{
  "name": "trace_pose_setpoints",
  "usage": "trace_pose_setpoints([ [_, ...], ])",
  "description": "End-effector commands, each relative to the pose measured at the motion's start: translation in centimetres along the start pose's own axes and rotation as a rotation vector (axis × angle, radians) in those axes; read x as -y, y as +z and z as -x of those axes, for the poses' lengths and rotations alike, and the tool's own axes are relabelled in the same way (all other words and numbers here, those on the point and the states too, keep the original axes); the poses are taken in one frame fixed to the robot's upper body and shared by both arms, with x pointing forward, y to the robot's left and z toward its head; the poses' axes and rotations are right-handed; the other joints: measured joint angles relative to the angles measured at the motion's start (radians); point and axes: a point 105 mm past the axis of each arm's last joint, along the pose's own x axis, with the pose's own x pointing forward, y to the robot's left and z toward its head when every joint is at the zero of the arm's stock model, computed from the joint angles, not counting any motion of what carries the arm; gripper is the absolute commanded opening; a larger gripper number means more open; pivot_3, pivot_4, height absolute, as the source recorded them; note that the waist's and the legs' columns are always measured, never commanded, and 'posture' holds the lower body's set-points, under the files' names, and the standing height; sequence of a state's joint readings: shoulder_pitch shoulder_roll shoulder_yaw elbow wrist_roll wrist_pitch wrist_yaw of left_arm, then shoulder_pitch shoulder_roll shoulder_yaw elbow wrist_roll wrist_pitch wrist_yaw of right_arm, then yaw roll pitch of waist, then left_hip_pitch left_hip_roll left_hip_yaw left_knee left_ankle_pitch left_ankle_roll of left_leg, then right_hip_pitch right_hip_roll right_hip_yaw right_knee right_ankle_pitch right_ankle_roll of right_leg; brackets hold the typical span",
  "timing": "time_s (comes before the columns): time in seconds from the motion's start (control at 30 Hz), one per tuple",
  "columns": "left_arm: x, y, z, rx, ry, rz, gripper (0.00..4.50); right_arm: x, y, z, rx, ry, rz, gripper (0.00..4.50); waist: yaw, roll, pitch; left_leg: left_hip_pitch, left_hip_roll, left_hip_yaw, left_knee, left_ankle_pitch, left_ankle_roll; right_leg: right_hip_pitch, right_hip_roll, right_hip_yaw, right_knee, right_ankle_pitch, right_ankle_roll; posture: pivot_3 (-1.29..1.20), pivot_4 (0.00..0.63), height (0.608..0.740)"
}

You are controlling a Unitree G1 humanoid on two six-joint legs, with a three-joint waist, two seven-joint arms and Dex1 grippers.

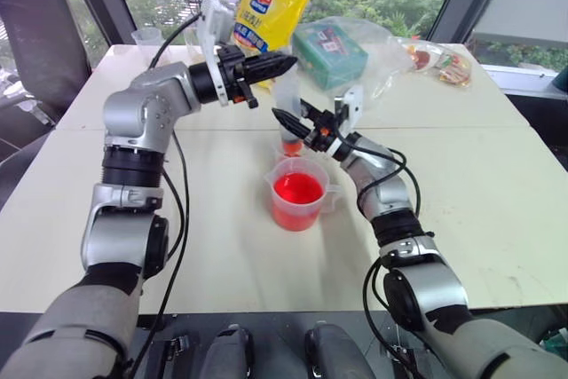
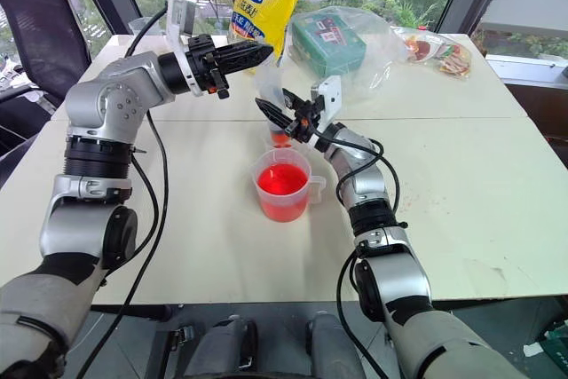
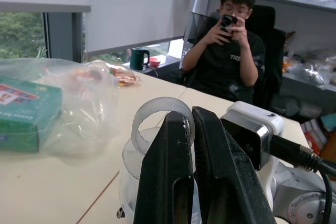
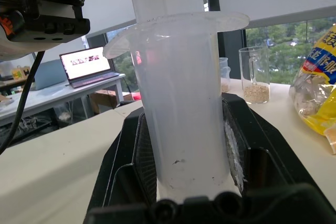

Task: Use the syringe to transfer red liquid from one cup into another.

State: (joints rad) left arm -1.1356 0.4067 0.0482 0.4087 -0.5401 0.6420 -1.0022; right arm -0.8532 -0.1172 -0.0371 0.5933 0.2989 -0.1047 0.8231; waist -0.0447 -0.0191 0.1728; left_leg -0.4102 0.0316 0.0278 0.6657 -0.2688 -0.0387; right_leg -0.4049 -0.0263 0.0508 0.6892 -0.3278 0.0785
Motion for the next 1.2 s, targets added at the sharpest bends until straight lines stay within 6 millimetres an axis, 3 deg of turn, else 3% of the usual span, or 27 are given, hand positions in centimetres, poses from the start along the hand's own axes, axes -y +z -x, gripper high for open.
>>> trace_pose_setpoints([
  [0.03, 1.3, -0.8, -1.0, -0.043, -0.073, -0.013, 0.04, 0.1, 4.0, -0.8, 0.108, 0.017, 0.076, 1.35, 0.000, 0.000, 0.000, 0.000, 0.000, 0.000, 0.000, 0.000, 0.000, 0.000, 0.000, 0.000, 0.000, 0.000, 0.000, 0.00, 0.150, 0.740],
  [0.33, 1.8, -2.6, -1.2, -0.084, -0.088, 0.010, 0.04, -0.2, 6.0, -0.7, 0.146, 0.034, 0.090, 1.35, 0.000, 0.000, 0.000, 0.000, 0.000, 0.000, 0.000, 0.000, 0.000, 0.000, 0.000, 0.000, 0.000, 0.000, 0.000, 0.00, 0.150, 0.740],
  [0.87, 2.1, -4.4, -1.0, -0.120, -0.087, 0.058, 0.04, -0.8, 7.3, -0.7, 0.163, 0.052, 0.072, 1.35, 0.000, 0.000, 0.000, 0.000, 0.000, 0.000, 0.000, -0.001, 0.001, 0.000, 0.000, 0.000, 0.000, 0.000, 0.000, 0.00, 0.150, 0.740],
  [1.2, 1.4, -1.8, 0.2, -0.069, -0.042, 0.023, 0.04, -1.1, 5.4, -0.5, 0.113, 0.059, 0.032, 1.35, -0.001, 0.000, 0.000, 0.000, 0.000, 0.000, 0.000, -0.001, 0.001, 0.000, 0.000, 0.000, 0.000, 0.000, 0.000, 0.00, 0.150, 0.740],
])
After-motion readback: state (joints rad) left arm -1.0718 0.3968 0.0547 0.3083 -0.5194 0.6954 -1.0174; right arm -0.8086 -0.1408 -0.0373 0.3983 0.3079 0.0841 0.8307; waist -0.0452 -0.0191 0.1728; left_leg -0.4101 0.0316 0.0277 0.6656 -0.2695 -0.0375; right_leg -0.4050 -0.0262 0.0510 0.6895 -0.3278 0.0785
